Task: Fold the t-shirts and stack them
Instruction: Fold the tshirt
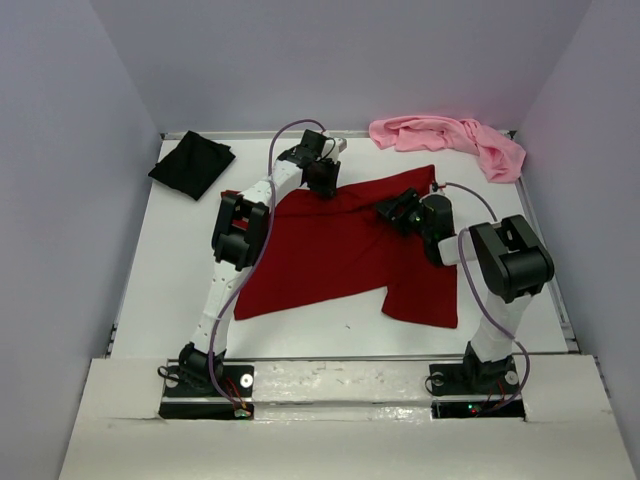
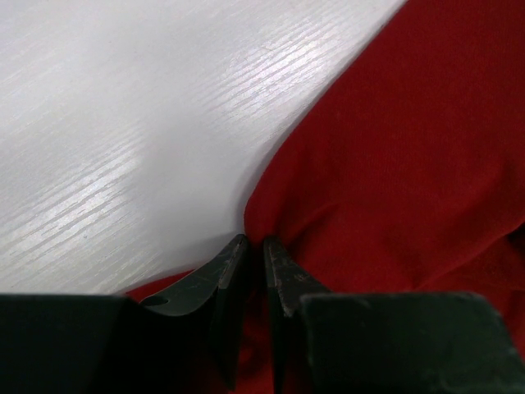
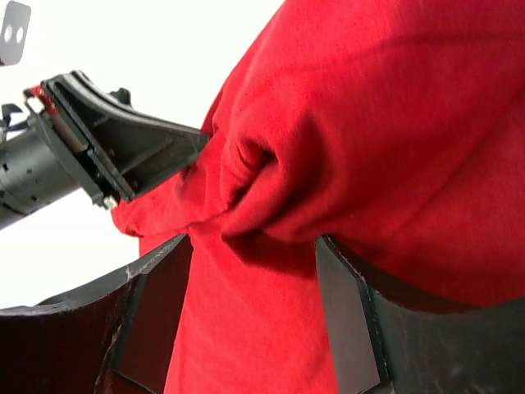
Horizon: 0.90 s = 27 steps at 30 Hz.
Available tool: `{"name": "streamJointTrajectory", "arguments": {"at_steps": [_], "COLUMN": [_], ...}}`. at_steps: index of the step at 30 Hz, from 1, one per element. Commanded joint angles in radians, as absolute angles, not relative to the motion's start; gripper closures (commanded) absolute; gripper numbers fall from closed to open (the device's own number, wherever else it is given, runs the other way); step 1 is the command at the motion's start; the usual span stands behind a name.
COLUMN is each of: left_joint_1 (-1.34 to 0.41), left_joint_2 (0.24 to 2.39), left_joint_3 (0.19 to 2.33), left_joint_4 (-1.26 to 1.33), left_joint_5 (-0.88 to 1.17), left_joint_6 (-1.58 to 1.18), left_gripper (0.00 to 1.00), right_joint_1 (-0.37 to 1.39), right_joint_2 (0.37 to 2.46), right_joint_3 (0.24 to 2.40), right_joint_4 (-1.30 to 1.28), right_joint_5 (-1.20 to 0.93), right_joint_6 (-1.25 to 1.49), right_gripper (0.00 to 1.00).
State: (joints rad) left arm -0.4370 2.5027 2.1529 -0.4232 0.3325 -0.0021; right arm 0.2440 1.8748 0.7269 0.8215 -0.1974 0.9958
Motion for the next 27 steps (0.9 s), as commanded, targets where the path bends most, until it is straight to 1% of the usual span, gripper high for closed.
{"name": "streamJointTrajectory", "arguments": {"at_steps": [1, 7, 8, 9, 10, 11, 13, 14, 15, 22, 27], "left_joint_1": [-0.431, -0.431, -0.430, -0.431, -0.430, -0.430, -0.430, -0.430, -0.430, -0.430, -0.430], "left_joint_2": [2.499, 2.499, 2.502, 2.502, 2.502, 2.502, 2.500, 2.502, 2.502, 2.503, 2.502], "left_joint_3": [2.117, 2.117, 2.115, 2.115, 2.115, 2.115, 2.117, 2.117, 2.117, 2.115, 2.114], "left_joint_4": [-0.540, -0.538, -0.538, -0.538, -0.538, -0.538, -0.538, -0.540, -0.538, -0.540, -0.541], "left_joint_5": [0.282, 0.282, 0.284, 0.284, 0.284, 0.284, 0.284, 0.284, 0.282, 0.281, 0.279], "left_joint_6": [0.012, 0.014, 0.014, 0.014, 0.014, 0.014, 0.014, 0.015, 0.015, 0.017, 0.017], "left_gripper": [0.72, 0.72, 0.72, 0.72, 0.72, 0.72, 0.72, 0.72, 0.72, 0.72, 0.72], "right_joint_1": [0.253, 0.253, 0.253, 0.253, 0.253, 0.253, 0.253, 0.253, 0.253, 0.253, 0.230], "right_joint_2": [1.904, 1.861, 1.855, 1.852, 1.847, 1.845, 1.850, 1.851, 1.853, 1.801, 1.755], "right_joint_3": [0.776, 0.799, 0.801, 0.802, 0.804, 0.810, 0.821, 0.831, 0.836, 0.828, 0.915], "right_joint_4": [0.853, 0.775, 0.763, 0.755, 0.753, 0.747, 0.736, 0.729, 0.726, 0.681, 0.485], "right_joint_5": [-0.152, -0.100, -0.088, -0.083, -0.078, -0.074, -0.074, -0.080, -0.081, -0.097, -0.164], "right_joint_6": [0.965, 0.913, 0.908, 0.894, 0.888, 0.885, 0.884, 0.882, 0.887, 0.914, 0.943], "right_gripper": [0.33, 0.32, 0.32, 0.35, 0.41, 0.56, 0.76, 0.93, 0.99, 1.00, 1.00]}}
